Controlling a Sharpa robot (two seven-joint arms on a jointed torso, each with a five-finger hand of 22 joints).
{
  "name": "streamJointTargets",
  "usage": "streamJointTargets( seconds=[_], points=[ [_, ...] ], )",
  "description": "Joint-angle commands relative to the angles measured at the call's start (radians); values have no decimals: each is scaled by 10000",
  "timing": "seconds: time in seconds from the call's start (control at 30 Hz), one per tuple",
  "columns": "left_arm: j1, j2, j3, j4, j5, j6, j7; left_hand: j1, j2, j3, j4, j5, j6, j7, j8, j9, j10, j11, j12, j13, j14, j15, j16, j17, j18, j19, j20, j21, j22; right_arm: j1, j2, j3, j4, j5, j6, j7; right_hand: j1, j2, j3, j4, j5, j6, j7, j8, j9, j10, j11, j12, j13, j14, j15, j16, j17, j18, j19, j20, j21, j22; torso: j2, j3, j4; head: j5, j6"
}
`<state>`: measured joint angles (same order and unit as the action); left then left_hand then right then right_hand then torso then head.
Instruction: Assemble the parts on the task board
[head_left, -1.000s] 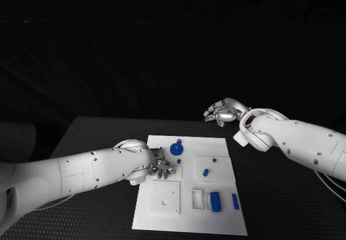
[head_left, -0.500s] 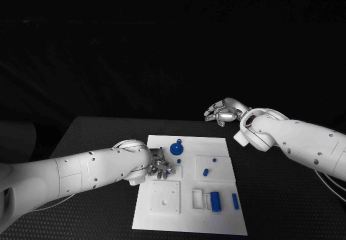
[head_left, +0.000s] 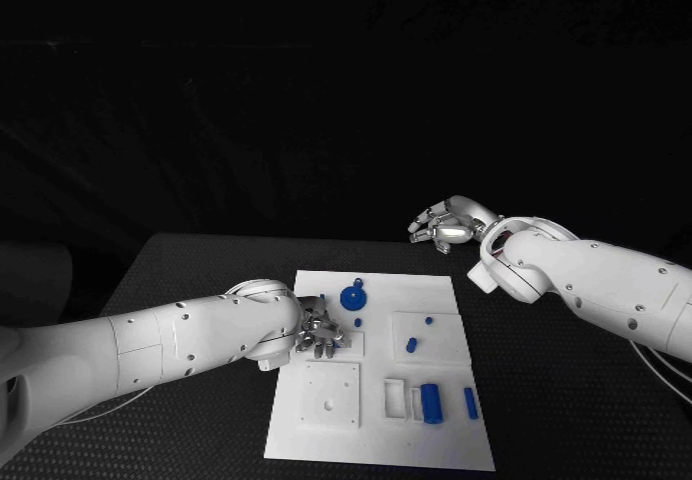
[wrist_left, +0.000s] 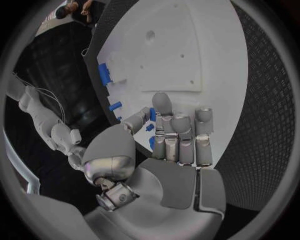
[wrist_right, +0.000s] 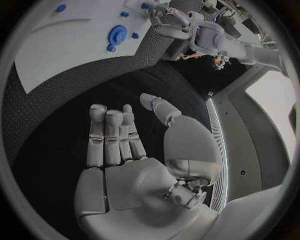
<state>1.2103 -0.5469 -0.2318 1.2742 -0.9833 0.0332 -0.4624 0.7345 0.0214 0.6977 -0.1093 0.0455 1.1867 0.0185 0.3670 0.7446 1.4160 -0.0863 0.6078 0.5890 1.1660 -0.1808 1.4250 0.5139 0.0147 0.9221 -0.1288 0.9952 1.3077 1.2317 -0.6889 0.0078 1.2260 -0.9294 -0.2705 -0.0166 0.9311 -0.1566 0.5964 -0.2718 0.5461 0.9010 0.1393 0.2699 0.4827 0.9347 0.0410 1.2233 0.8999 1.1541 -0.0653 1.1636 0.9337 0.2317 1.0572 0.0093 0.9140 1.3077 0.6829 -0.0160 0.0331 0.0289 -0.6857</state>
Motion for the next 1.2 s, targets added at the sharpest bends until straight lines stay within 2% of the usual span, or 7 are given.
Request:
streamJointTargets(
  seconds=[0.03, 0.53, 0.6, 0.77, 0.8, 0.83, 1.2],
  points=[
    [-44, 15, -12, -130, 213, -63, -20, 187, 266, 3, 62, 30, -92, 9, -43, 21, -80, 5, -31, -8, -67, -85, -41, -17, 99, -96, -1352, -25, 172, -2, 4, 4, 1, -29, 139, 39, 35, 9, 34, 7, 69, 11, 89, 54, 14, -52, -43, 55, -11, -31, -57, 58, -15, 301, 57, 32, -42, 90, 2, -2, 1, -1, 14],
    [-40, 32, -7, -120, 418, -9, 89, 486, 408, 5, -195, 45, -1203, 317, -686, -176, -25, 253, 230, 137, -87, 124, 91, 25, 111, -126, -1330, 26, 177, -2, 4, 4, -2, -26, 167, 34, 31, 16, 39, 16, 103, 9, 88, 53, 14, -50, -43, 63, -22, -31, -58, 62, -20, 301, 58, 33, -46, 94, -5, 6, -7, 4, 9],
    [-40, 21, -7, -123, 418, -36, 83, 574, 468, 46, -278, 46, -1554, 397, -890, -257, -17, 317, 251, 144, -81, 177, 97, 23, 127, -118, -1319, 33, 176, -2, 1, 4, -3, -26, 174, 31, 30, 18, 39, 17, 108, 8, 88, 53, 14, -49, -43, 63, -24, -31, -58, 63, -20, 301, 59, 33, -46, 95, -2, 6, -5, -3, 5],
    [-40, 1, -5, -112, 395, -146, 67, 883, 572, 277, -496, 54, -1782, 457, -1010, -293, -18, 374, 278, 147, -65, 231, 100, 15, 174, -100, -1270, 34, 168, -2, -5, 4, -2, -25, 178, 30, 27, 17, 39, 20, 116, 8, 88, 52, 14, -49, -43, 65, -26, -31, -58, 63, -21, 301, 59, 34, -47, 96, -1, 9, -5, 2, 6],
    [-40, 2, -3, -115, 349, -142, 66, 1115, 469, 624, -514, 31, -1823, 456, -1030, -296, -19, 378, 284, 148, -63, 238, 94, 10, 207, -103, -1264, 9, 152, -2, -6, 4, -2, -25, 179, 31, 26, 17, 39, 21, 118, 8, 89, 53, 14, -49, -43, 66, -27, -31, -58, 64, -22, 301, 59, 34, -47, 96, 1, 7, -5, 3, 11],
    [-40, 1, -2, -114, 333, -143, 66, 1198, 233, 972, -294, 39, -1799, 473, -1009, -277, 13, 403, 316, 159, -31, 280, 103, 9, 186, -48, -1203, 9, 131, -2, -5, 4, -3, -25, 180, 31, 26, 17, 39, 21, 120, 8, 89, 52, 14, -49, -43, 66, -28, -31, -58, 64, -22, 301, 59, 34, -47, 96, 2, 4, -4, -6, 1],
    [-38, -46, 27, -61, 284, -279, 63, 1264, 310, 1244, -172, 41, -1738, 458, -932, -208, -3, 373, 360, 178, 8, 236, 98, -3, 214, 25, -1201, 40, 140, -3, -5, 4, -9, -24, 189, 30, 19, 16, 39, 28, 140, 6, 89, 52, 14, -48, -43, 70, -35, -32, -58, 66, -25, 301, 60, 35, -50, 99, -3, -3, 3, -8, 1]
  ],
)
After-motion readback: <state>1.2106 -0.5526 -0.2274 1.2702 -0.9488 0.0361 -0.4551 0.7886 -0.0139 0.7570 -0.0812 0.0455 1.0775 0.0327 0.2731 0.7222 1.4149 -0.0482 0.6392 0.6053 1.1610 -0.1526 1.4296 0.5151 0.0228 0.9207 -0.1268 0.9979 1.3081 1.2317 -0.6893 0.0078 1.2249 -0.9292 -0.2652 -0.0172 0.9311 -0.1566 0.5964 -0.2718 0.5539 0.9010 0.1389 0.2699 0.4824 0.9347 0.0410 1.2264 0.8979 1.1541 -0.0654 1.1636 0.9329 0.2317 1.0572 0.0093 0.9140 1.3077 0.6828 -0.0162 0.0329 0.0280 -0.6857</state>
